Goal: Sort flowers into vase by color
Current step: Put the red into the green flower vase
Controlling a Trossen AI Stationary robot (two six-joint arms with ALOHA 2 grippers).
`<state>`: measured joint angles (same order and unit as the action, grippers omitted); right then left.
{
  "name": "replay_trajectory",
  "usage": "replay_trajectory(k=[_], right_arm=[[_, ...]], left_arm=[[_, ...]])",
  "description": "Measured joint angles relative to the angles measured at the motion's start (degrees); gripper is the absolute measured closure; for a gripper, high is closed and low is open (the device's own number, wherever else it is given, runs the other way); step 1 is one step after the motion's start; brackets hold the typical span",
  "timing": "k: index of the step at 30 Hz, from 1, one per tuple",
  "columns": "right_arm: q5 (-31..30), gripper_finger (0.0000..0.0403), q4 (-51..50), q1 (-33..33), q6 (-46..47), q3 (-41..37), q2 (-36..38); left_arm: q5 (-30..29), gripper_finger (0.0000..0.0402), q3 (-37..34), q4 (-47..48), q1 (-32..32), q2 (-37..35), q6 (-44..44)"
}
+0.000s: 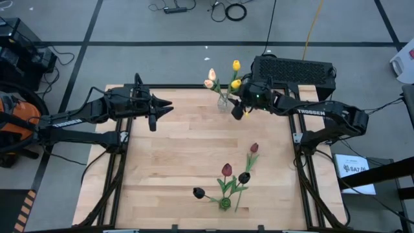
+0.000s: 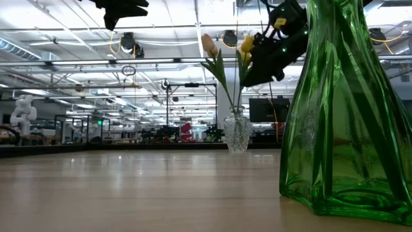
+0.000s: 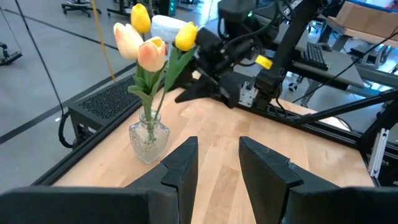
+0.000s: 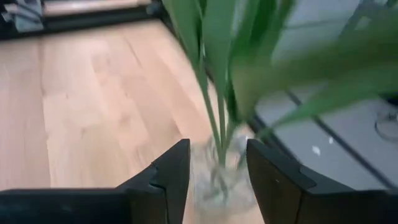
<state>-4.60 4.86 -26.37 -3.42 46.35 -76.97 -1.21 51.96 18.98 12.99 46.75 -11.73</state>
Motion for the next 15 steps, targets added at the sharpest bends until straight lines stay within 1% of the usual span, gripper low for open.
replay_trajectory(k=[6,10,13,15], right_arm=[[0.0,0.0252,-6.6,0.0,1.7,0.0,1.4],[0.0,0.0253,-11.6,0.0,6.1,0.0,5.5],[0.0,0.0259,-17.2,0.0,9.0,0.0,9.5],[0.1,0.0265,-20.6,0.0,13.5,0.1,12.4]], left_arm=[[3.2,0.0278,0.0,0.0,0.0,0.0,0.0],[3.4,0.0278,0.0,0.0,0.0,0.0,0.0],[4.3,0.0278,0.0,0.0,0.0,0.0,0.0],[4.5,0.0278,0.0,-0.1,0.0,0.0,0.0]])
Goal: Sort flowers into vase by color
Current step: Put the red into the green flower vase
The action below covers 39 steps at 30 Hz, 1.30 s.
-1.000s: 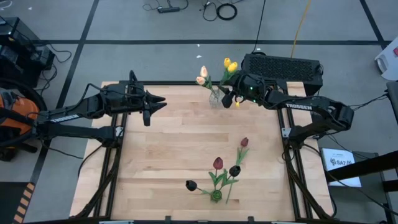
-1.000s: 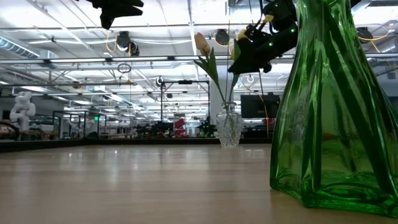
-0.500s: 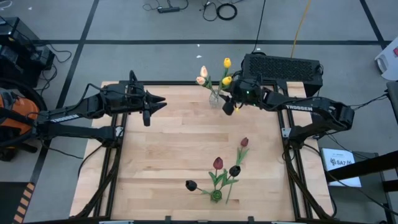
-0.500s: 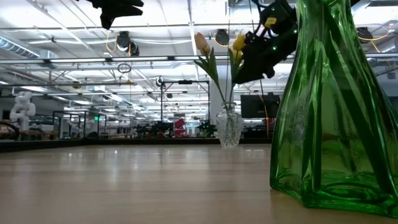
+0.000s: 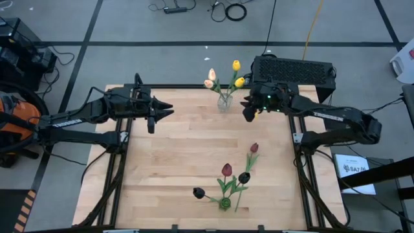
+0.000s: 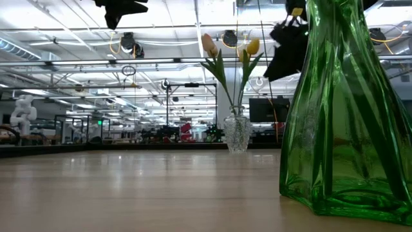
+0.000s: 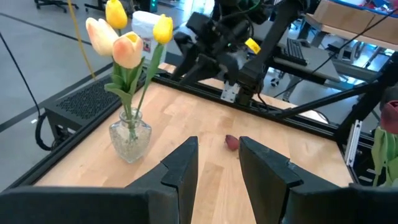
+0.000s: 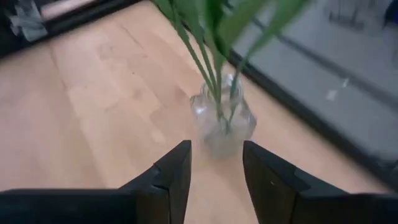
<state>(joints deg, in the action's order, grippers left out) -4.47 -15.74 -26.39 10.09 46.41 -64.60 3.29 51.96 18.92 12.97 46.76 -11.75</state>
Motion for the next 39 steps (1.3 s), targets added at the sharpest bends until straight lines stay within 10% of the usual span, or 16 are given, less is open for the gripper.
replay_trajectory(k=[15,39], right_arm=[[9.3,0.0327,-27.7,4.0,43.6,0.0,11.5],[-1.7,0.0402,-41.3,43.9,103.2,0.0,5.8]], left_arm=[[-0.5,0.0278,0.0,-0.6,0.0,0.0,0.1],[1.2,0.0278,0.0,1.8,0.0,0.0,3.7]])
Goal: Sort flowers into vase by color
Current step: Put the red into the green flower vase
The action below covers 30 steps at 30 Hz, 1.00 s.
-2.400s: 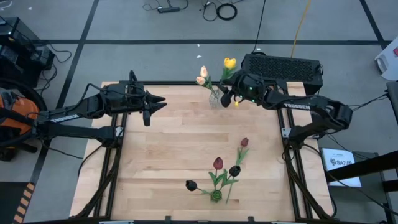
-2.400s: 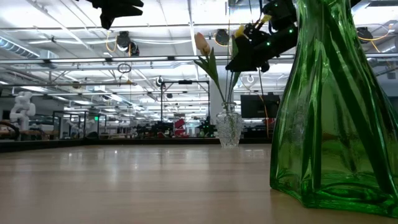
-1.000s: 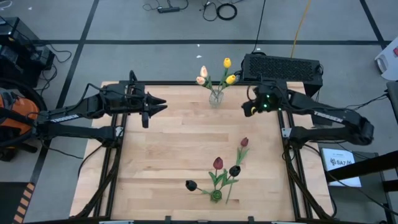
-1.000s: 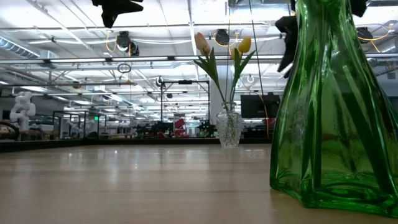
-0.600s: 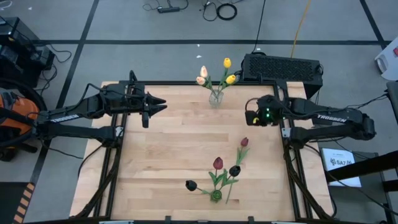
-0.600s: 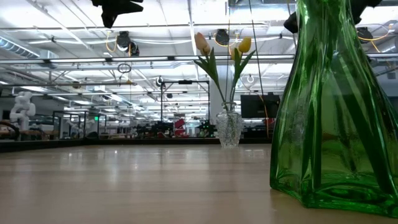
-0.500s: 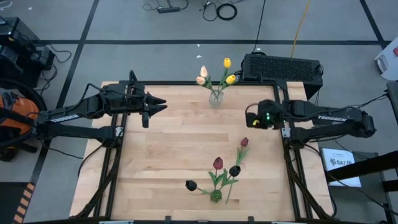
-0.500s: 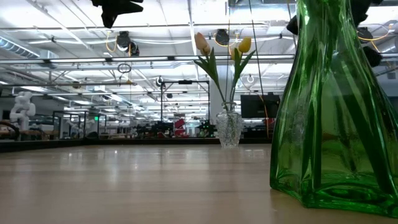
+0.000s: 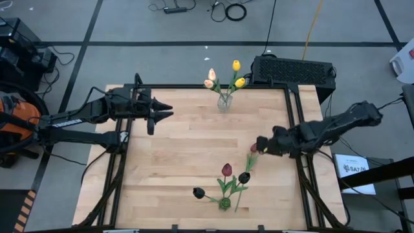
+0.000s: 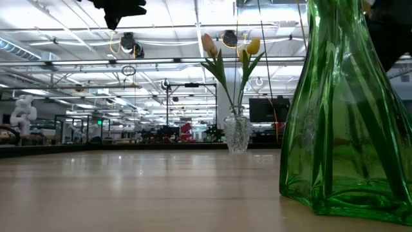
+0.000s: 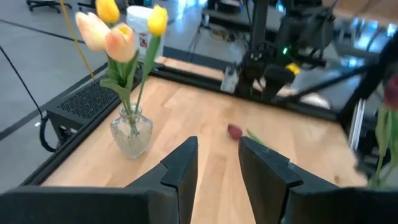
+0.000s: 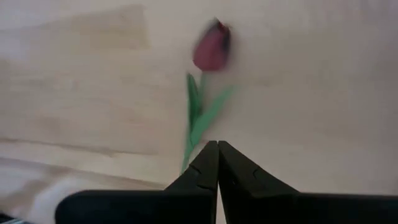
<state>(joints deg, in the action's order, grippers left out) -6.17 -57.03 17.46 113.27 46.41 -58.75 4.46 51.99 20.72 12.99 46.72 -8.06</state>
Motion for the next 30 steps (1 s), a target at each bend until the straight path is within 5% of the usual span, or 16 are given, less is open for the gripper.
replay_trajectory(k=[6,13,17,22,30], right_arm=[[-2.8,0.0400,0.5,6.7,9.1,0.0,-4.5],[-3.8,0.0399,2.2,9.0,14.9,0.0,-6.7],[-4.8,0.0399,2.7,8.9,15.8,0.0,-8.2],[-4.1,0.0399,6.2,8.8,18.1,0.0,-9.3],[-4.0,0.0399,12.4,8.8,18.7,0.0,-12.2]], left_arm=[[-1.6,0.0278,-4.0,-1.8,0.0,-5.0,4.3],[-1.6,0.0279,-21.4,-6.2,-0.9,-19.1,-1.4],[-0.8,0.0279,-31.5,-16.6,-1.6,-25.0,-2.1],[2.4,0.0279,-41.7,-29.8,-2.5,-27.8,-5.9],[4.0,0.0279,-46.1,-32.4,-6.2,-28.7,-6.3]])
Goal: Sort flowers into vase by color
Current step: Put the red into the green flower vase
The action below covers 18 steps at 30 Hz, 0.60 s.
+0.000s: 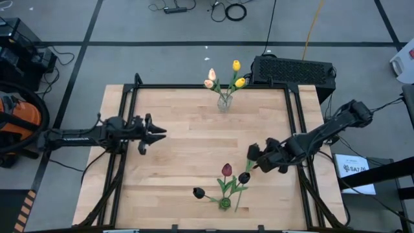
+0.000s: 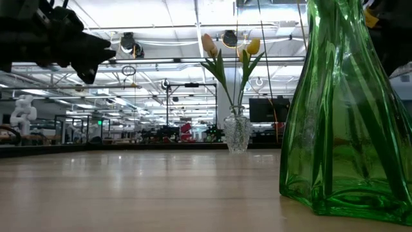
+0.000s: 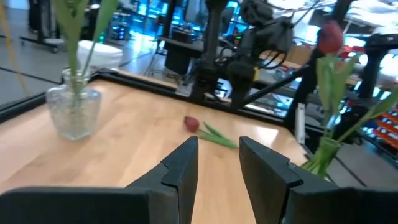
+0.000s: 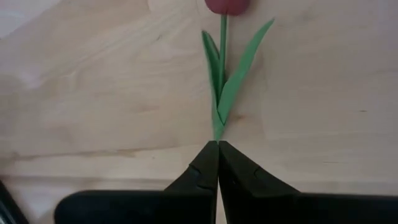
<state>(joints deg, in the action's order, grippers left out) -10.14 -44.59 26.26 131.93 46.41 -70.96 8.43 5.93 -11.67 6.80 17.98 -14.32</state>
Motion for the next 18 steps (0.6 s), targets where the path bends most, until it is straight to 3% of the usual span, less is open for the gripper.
replay_trajectory(k=[9,18], right_arm=[[4.6,0.0399,1.9,0.0,0.5,0.0,-3.3],[4.2,0.0399,2.4,0.0,-0.5,0.0,-3.2]], left_arm=[[-1.5,0.0279,0.0,2.1,-4.3,-0.5,2.4],[-1.9,0.0279,0.1,9.6,-1.9,-6.0,7.3]])
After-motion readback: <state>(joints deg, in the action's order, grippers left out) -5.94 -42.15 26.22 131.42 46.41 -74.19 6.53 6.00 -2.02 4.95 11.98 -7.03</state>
